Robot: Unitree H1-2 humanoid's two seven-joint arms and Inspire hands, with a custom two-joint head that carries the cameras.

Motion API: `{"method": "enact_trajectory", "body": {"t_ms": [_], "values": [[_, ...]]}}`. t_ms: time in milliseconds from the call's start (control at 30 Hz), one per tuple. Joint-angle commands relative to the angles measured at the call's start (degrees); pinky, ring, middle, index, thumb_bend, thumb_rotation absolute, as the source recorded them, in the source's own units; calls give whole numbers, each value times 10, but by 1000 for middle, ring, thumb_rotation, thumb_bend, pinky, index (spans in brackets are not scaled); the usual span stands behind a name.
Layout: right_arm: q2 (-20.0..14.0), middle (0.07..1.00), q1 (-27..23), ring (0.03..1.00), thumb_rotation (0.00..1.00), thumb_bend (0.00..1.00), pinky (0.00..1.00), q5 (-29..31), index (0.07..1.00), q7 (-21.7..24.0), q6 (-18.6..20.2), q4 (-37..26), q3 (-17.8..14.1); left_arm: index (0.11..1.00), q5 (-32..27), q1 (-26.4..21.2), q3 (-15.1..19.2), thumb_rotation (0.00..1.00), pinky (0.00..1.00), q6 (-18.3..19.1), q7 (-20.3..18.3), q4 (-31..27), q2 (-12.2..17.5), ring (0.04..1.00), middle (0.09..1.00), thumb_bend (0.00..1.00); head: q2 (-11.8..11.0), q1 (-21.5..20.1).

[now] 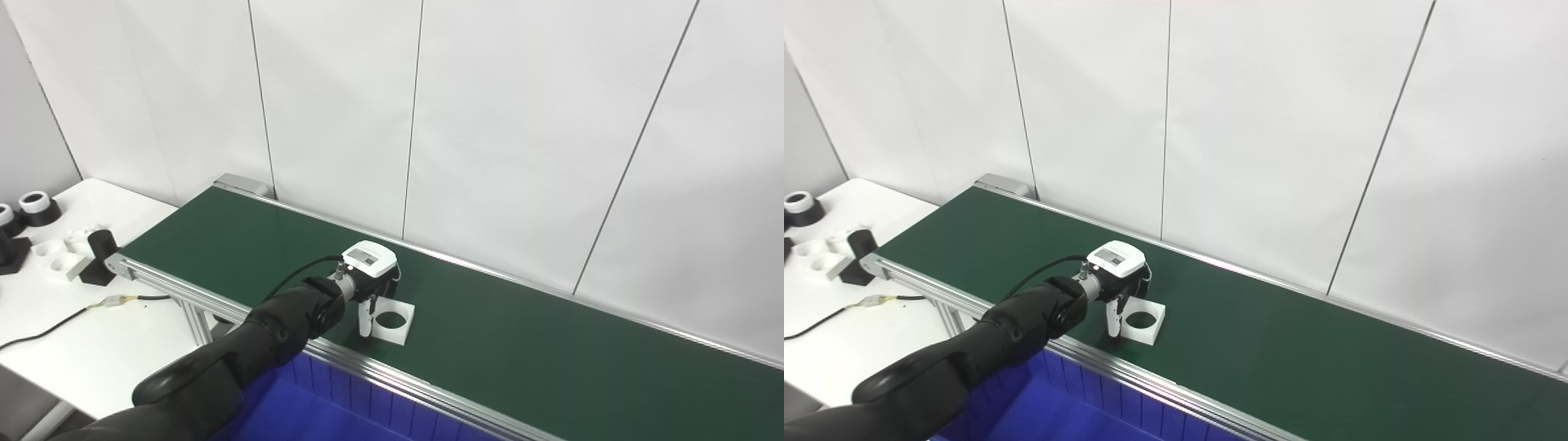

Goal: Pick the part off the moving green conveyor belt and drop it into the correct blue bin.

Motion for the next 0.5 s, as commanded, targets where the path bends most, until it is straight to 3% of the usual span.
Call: {"method": "enact_trajectory", "body": {"t_ms": [0,467], "values": [[4,899,-5,848,620,343,720,2,949,-2,-20,-17,0,459,0,3,-7,0,687,1,-10,7,4,585,522,519,0,0],[5,902,-5,849,619,345,719,3,950,-2,-23,-15,-1,471,-29,15,1,0,685,7,-33,-42,14,573,510,521,3,-4]]}}
